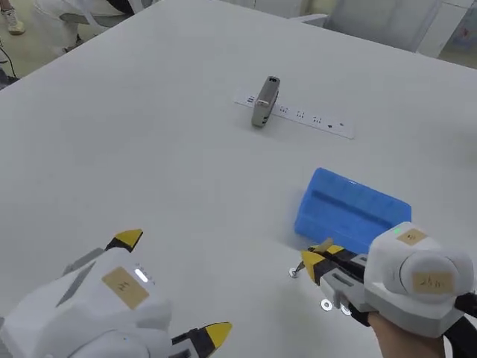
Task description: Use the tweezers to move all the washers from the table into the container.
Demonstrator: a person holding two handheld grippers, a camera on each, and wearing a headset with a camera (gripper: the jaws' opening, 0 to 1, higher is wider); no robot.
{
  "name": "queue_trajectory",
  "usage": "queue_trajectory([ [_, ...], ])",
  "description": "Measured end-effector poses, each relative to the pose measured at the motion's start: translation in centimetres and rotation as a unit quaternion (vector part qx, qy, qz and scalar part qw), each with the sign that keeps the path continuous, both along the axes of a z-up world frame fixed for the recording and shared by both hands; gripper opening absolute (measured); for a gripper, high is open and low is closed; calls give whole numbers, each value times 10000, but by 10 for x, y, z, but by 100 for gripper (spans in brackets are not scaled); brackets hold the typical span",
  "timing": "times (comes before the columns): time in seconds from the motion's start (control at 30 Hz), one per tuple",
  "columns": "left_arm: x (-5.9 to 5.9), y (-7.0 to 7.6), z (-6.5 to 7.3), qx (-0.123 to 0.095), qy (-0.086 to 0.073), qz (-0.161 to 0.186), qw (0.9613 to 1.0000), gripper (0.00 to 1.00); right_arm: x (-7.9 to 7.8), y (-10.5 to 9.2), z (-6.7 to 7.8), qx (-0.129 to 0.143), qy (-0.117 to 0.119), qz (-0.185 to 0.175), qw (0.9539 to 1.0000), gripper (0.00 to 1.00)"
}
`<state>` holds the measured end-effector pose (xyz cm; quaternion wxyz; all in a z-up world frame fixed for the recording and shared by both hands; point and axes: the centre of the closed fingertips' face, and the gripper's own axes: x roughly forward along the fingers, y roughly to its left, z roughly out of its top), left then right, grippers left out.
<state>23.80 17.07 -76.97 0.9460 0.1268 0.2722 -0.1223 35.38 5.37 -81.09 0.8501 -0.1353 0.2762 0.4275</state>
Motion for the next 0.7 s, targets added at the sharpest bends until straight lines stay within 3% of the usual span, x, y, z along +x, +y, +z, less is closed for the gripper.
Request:
queue_trajectory([
  [0.27,0,1,2,-14,-63,13,10000,88,1,-3,6,-102,77,27,9999,1],
  [0.47,1,0,2,-29,-87,-10,10000,92,-2,-7,27,69,236,-142,9996,1],
  [0.53,0,-2,1,-39,-69,-50,10000,94,-2,-7,36,243,354,-202,9989,1],
  [0.7,0,-6,0,-45,-60,-142,9999,97,10,-12,61,409,155,-252,9987,1],
])
